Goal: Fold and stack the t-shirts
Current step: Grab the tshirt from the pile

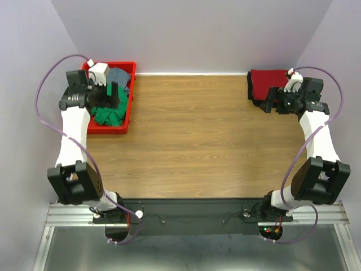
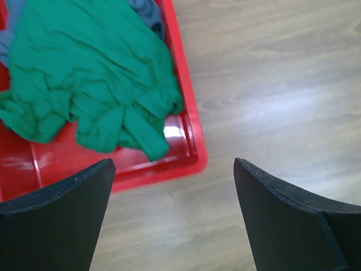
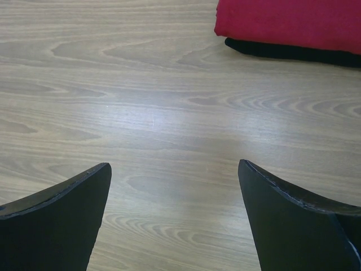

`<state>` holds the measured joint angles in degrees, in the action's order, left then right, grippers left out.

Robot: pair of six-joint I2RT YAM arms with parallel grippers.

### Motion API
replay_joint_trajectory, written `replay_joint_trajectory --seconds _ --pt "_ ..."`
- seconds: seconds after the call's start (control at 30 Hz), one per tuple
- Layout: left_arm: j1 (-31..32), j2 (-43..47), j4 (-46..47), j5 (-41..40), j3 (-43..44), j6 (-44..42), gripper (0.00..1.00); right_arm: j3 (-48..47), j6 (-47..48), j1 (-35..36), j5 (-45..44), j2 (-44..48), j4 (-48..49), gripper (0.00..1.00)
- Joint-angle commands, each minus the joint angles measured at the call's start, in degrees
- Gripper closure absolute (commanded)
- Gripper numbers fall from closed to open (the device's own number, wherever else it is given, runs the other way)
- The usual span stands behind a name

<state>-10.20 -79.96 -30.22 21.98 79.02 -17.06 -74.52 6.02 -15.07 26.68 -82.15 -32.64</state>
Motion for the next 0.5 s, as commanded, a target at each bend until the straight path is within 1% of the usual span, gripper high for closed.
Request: replay_joint_trajectory --seconds 0.0,0.03,0.07,0.1,0.13,0.23,0.27,0.3,0.37,0.4,0.47 --pt "-0.52 -9.20 0.26 -4.83 10.78 1.59 0.01 -2.30 1.27 -0.22 1.01 -0.64 0.21 0.00" --pt "-1.22 -11.59 -0.71 -5.10 13.24 2.11 0.01 -2.21 1.27 -0.14 0.92 -0.73 0.12 0.00" --pt "-1.66 -14.14 -1.94 -5.19 18.83 2.73 0.01 -2.12 1.36 -0.13 1.10 -1.25 0.04 0.00" --pt "-1.93 -19.30 -4.30 -5.19 21.67 3.08 0.01 -1.95 1.45 -0.13 1.01 -1.52 -0.14 0.00" --pt "-2.37 -21.88 -5.72 -5.19 27.70 3.17 0.02 -1.94 1.45 -0.13 1.01 -1.78 -0.23 0.00" --pt "-2.46 -31.63 -10.02 -6.50 35.91 3.17 0.02 -2.03 1.80 -0.13 1.54 -3.10 -0.40 0.00" --pt "-2.55 -34.09 -11.25 -6.86 41.42 3.26 0.02 -2.21 1.89 -0.13 1.80 -3.45 -0.49 0.00" --pt "-2.63 -38.47 -13.09 -7.56 43.65 3.35 0.02 -2.29 1.89 -0.13 1.97 -4.24 -0.49 0.00" --pt "-2.81 -42.19 -14.69 -8.26 48.56 3.35 0.02 -3.08 1.80 -0.05 2.24 -5.03 -0.49 0.00" --pt "-2.72 -44.90 -14.87 -9.05 49.20 3.52 0.03 -3.35 1.80 -0.13 2.15 -6.00 -0.49 0.00" --pt "-2.81 -46.50 -14.08 -9.84 48.16 3.87 0.03 -4.31 1.80 -0.13 2.15 -7.05 -0.58 0.00"
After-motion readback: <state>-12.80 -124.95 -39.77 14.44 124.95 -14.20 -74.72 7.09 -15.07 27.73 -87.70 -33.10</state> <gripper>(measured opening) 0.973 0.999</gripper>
